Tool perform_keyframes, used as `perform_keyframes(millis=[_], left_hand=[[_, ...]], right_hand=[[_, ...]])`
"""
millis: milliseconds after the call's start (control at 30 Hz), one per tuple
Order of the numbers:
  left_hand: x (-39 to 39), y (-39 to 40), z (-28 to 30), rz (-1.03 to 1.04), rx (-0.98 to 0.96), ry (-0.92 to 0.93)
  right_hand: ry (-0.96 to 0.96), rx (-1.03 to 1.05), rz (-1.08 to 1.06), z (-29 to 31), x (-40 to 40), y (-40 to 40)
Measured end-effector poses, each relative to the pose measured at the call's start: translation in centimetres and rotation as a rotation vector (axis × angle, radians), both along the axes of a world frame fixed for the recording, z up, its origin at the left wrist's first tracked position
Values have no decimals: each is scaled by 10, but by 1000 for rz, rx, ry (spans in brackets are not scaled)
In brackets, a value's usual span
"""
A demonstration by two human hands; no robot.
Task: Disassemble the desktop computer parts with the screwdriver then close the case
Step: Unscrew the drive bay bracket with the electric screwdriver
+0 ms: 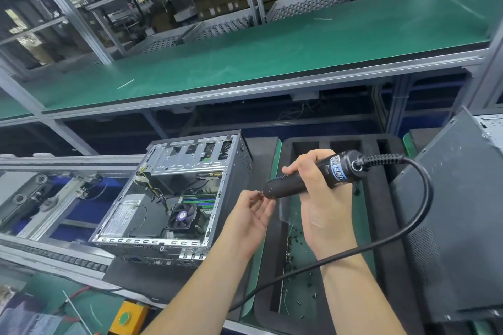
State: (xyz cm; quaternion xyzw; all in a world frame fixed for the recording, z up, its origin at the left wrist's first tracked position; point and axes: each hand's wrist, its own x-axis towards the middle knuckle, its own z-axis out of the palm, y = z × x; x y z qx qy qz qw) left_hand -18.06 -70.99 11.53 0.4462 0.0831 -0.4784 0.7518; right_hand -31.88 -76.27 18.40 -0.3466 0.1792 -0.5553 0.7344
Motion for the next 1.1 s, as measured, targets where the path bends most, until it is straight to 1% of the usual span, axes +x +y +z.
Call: perform_keyframes(millis=[267,567,700,800,933,1100], left_hand=[[2,7,4,-22,-6,-13],[4,6,19,-3,-34,69],[5,8,29,-40,-55,101],[8,10,37,-31,-67,113],[24,12,51,49,-82,115],[59,13,68,91,-106,100]], right_hand=[[-4,-40,12,4,0,5],[-79,-69,64,8,9,4],[-55,-95,68,12,16,2],[-37,-144,79,17,25,0],[-51,-207,123,31,48,1],[-32,-221,118,55,88,3]])
